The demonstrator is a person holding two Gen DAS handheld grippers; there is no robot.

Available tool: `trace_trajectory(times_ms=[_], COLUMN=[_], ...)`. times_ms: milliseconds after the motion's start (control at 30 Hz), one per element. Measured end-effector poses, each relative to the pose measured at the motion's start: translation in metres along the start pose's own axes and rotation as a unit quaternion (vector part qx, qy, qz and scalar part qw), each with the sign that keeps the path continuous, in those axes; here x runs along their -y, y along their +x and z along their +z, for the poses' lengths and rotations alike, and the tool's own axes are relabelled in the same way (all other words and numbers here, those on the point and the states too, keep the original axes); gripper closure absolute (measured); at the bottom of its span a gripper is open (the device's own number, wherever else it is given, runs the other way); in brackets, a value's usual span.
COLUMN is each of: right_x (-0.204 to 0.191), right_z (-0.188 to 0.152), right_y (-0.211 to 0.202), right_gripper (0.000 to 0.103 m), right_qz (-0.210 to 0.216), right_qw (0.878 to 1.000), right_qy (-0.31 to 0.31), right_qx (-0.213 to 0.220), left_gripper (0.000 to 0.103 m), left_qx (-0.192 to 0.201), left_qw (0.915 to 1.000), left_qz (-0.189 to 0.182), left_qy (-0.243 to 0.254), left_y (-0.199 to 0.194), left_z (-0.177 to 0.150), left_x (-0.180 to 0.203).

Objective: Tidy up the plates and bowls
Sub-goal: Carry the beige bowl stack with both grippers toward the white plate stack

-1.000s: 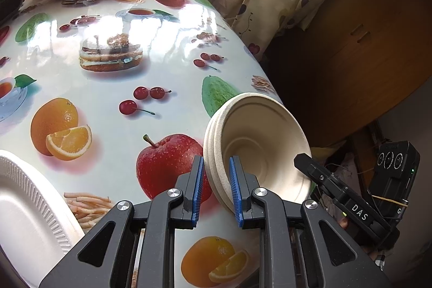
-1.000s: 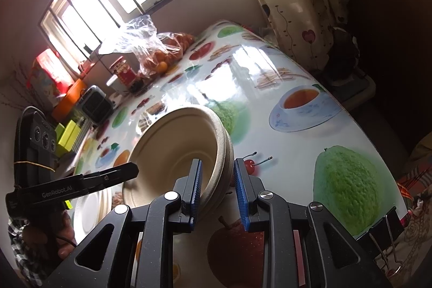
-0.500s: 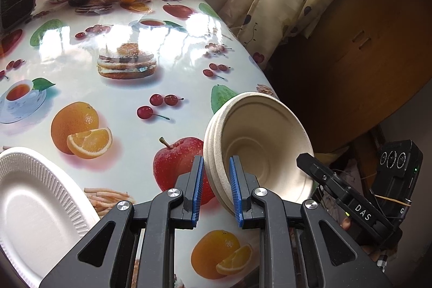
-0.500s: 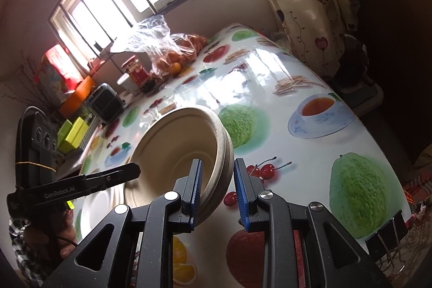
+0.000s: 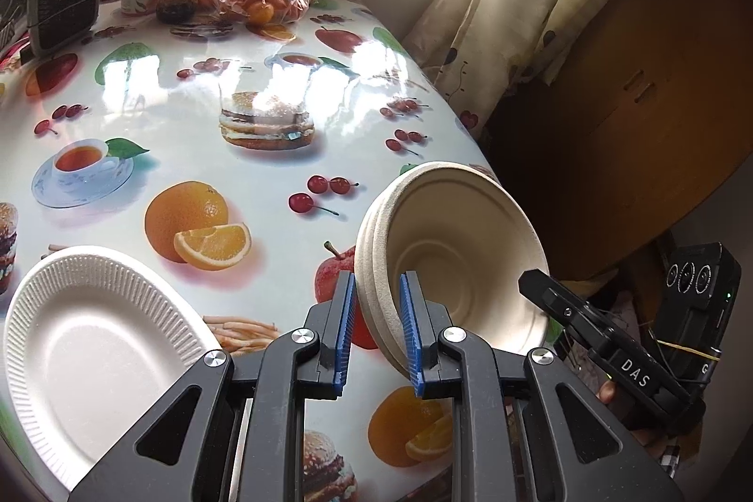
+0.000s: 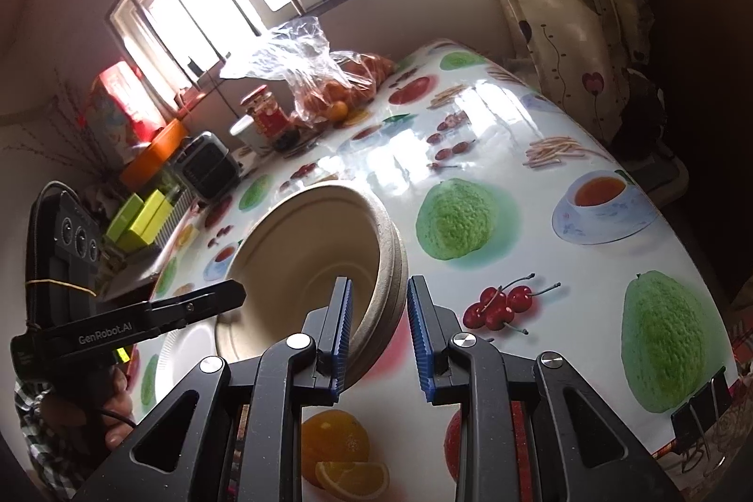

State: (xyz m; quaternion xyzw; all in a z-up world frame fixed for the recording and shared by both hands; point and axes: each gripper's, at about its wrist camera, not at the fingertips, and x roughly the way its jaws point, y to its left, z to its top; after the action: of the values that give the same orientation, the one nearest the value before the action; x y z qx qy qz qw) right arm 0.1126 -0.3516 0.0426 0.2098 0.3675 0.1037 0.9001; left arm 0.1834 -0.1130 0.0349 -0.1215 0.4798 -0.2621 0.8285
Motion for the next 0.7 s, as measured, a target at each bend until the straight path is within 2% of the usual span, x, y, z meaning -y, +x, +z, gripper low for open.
trace_trajectory(times_ms=[700], right_x=[-0.041], right_z=[-0.010], right_y=[0.016], right_gripper=[0.079], right_qz=[0.034], right_qw=[0.999], right_qy=[-0.029], right_qx=[-0.020], left_gripper=[0.083], left_qx=[0.031], left_qw=[0.9988], left_qz=[0.028], left_qy=[-0.026], left_y=[-0.040], left_z=[-0.015], left_x=[-0.028])
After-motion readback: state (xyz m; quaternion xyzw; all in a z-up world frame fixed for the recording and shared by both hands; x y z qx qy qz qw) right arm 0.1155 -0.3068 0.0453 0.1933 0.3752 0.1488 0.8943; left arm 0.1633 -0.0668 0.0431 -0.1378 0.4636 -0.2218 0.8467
